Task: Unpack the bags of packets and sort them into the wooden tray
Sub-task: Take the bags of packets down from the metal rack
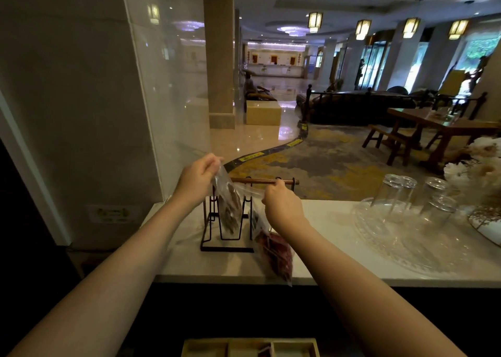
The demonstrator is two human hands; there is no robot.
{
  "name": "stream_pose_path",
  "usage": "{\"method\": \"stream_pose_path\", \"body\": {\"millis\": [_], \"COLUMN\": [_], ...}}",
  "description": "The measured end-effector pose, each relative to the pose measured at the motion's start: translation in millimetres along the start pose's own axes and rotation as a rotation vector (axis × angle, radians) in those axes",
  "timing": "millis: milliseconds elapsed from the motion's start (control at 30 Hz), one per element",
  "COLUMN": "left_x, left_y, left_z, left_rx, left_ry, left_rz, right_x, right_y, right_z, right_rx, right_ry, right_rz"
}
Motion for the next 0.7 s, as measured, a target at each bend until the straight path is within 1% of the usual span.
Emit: {"method": "stream_pose_path", "body": {"millis": [67, 133, 233, 333, 467, 567, 700], "left_x": [1, 4, 13, 28, 55, 72, 91], "left_y": [16, 29, 37, 37, 19, 5, -3], "left_z": [16, 30, 50, 56, 50, 48, 46], "left_rx": [0.037, 0.08, 0.074, 0.057, -0.008, -0.083, -0.114], "left_ry": [0.088, 0.125, 0.183, 0.147, 0.102, 0.099, 0.088], "left_rz": [-0.057, -0.128, -0.153, -0.161, -0.189, -0.232, -0.264], "right_x": [0, 0, 1, 3, 4, 9, 23], "right_y": [0, 1, 3, 4, 3, 0, -2], "right_z": [1, 4, 16, 36, 71, 92, 111], "right_rx": [-0.014, -0.027, -0.058, -0.116, -0.228, -0.289, -0.362], "right_ry": [0.024, 0.062, 0.124, 0.225, 0.354, 0.444, 0.507], "right_rz": [0.02, 0.039, 0.055, 0.079, 0.087, 0.171, 0.246]}}
Point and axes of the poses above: each hand's wrist, its own x-axis away from the middle knuckle, its own z-axis out of the back of the hand, y = z × x, the point moved 4 cm from there along -x, towards the middle knuckle, and after that the axes turned 6 degrees about y, right-handed, at the moved point
